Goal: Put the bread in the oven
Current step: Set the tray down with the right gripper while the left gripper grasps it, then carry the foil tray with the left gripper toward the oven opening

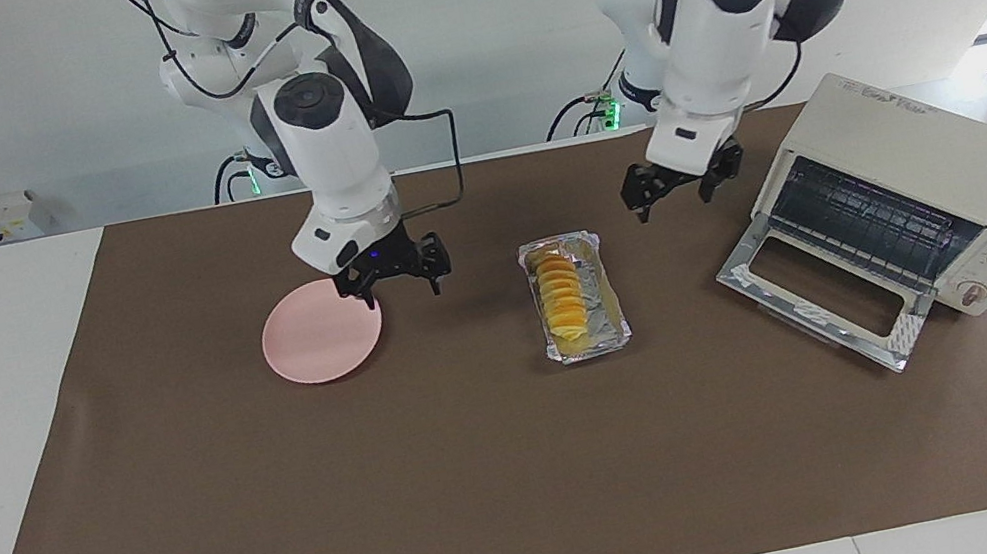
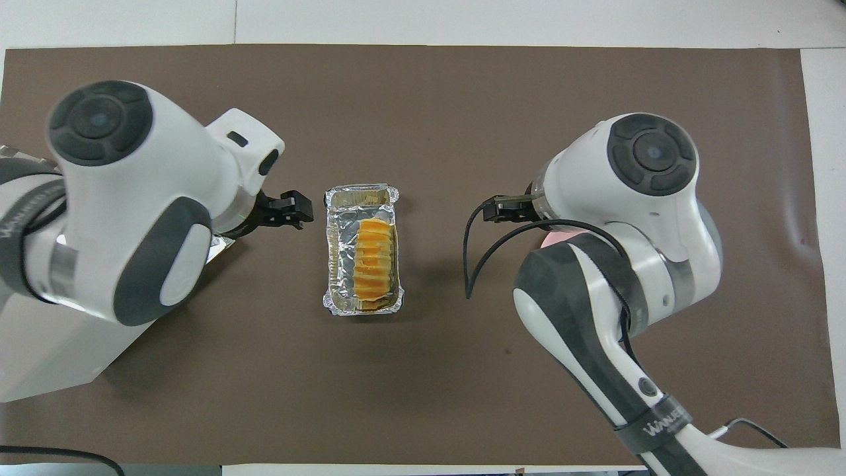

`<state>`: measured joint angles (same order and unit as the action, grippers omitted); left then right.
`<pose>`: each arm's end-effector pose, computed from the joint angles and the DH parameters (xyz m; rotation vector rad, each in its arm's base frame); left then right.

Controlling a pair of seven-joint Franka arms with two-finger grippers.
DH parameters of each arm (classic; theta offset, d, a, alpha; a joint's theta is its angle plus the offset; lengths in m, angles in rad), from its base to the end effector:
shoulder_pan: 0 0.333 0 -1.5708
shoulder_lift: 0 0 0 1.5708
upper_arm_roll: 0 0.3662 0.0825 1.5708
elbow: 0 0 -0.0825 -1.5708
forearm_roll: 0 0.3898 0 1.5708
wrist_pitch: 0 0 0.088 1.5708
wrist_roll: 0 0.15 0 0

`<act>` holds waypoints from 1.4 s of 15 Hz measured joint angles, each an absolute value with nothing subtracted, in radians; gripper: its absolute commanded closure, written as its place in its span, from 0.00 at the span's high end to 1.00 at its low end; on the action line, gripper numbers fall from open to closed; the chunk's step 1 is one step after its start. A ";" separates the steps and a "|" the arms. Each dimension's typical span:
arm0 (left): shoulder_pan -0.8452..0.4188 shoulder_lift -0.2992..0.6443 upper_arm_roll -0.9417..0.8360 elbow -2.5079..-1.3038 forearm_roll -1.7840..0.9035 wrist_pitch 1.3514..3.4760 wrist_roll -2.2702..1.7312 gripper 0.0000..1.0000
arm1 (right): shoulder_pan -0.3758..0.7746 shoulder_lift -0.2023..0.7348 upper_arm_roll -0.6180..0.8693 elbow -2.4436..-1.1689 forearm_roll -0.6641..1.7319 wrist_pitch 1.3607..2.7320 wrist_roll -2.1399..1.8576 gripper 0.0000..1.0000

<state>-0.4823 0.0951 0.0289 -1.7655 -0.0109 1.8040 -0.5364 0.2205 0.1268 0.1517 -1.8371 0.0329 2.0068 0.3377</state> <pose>0.5326 -0.2616 0.5027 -3.1176 -0.1338 0.0834 0.5720 0.2232 0.4676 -3.0797 -0.0302 -0.0376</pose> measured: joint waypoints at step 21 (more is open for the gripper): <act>-0.756 0.396 0.034 -1.726 0.021 2.052 -0.764 0.77 | -0.159 -0.102 0.146 -1.684 0.111 1.516 0.036 1.00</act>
<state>-0.7555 0.3964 0.0339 -1.7259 0.0206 2.0516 -0.7642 -0.1589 -0.1018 0.1461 -1.6842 0.1107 1.5164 0.0357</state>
